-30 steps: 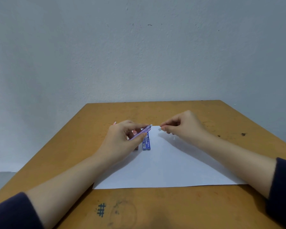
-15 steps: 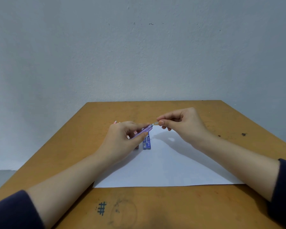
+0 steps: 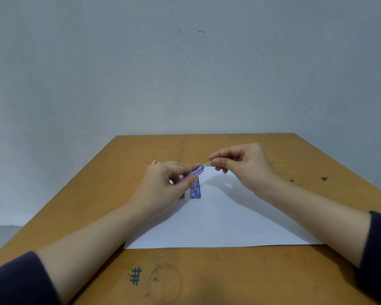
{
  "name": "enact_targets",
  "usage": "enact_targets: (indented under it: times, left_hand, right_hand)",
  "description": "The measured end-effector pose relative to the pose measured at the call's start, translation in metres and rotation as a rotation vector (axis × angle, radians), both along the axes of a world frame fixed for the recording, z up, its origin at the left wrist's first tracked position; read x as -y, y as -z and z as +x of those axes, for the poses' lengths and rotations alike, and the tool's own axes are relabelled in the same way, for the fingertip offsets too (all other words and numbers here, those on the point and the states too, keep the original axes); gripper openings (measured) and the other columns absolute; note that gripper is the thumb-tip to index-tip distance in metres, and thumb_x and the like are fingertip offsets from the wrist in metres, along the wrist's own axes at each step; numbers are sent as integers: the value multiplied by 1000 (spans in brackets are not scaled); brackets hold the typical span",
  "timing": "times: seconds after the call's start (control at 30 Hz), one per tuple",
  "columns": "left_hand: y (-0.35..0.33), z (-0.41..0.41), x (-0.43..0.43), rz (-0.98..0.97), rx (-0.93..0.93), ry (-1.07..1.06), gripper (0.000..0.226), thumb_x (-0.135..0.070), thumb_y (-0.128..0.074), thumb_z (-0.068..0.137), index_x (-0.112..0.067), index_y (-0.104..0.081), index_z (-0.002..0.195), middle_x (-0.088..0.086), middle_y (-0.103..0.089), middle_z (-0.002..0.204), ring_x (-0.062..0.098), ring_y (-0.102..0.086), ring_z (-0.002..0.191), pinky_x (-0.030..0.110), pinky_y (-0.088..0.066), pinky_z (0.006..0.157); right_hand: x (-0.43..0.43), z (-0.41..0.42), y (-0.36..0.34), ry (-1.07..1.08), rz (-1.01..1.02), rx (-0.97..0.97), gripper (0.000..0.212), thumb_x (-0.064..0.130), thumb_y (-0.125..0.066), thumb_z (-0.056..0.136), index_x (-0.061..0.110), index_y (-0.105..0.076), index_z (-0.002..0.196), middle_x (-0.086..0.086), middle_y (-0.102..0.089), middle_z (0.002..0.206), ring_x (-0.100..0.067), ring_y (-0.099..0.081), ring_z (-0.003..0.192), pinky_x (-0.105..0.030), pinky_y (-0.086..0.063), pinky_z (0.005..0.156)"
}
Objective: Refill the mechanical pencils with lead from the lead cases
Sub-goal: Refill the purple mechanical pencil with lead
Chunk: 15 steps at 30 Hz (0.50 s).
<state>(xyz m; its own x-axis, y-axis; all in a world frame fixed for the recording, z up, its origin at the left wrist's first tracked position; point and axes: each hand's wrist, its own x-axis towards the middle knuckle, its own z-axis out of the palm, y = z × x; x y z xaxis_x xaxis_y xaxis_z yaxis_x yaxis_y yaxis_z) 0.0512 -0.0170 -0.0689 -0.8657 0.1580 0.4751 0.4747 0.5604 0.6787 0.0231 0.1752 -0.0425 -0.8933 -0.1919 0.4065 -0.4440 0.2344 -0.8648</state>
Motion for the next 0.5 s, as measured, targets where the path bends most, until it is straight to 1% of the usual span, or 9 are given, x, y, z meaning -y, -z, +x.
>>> enact_targets:
  times: [0.17,0.27,0.37,0.43,0.5]
  left_hand:
    - [0,0,0,5,-8,1,34,-41,-59,79,-64,-54,103,-19,-59,73,-2,-51,64,70,-33,95]
    - [1,1,0,12,-18,11,30,-37,-62,82,-63,-62,97,-20,-57,70,-2,-51,65,71,-32,94]
    - [1,1,0,9,-28,17,29,-38,-61,82,-61,-62,100,-17,-58,73,-3,-51,62,71,-32,94]
    - [2,0,0,-1,-36,16,33,-41,-60,80,-63,-57,104,-14,-61,77,-2,-52,61,70,-34,94]
    - [3,0,1,3,-60,20,31,-40,-63,80,-58,-60,105,-16,-62,76,-1,-53,62,70,-36,92]
  right_hand:
    - [1,0,1,-7,0,-10,28,-3,-68,81,23,-72,72,5,-65,57,-5,-55,53,-17,-47,60]
    - [3,2,3,-11,-4,-29,28,-3,-69,80,24,-72,73,6,-66,58,-5,-55,55,-18,-48,61]
    - [5,5,4,-26,-6,-38,25,-3,-69,80,22,-72,75,8,-66,58,-3,-56,55,-16,-48,61]
    - [6,6,4,-39,-6,-36,24,-4,-69,80,20,-72,76,9,-66,58,-2,-56,55,-15,-48,61]
    - [6,8,4,-48,-15,-30,23,-5,-68,80,18,-72,76,8,-66,59,-1,-57,55,-15,-48,60]
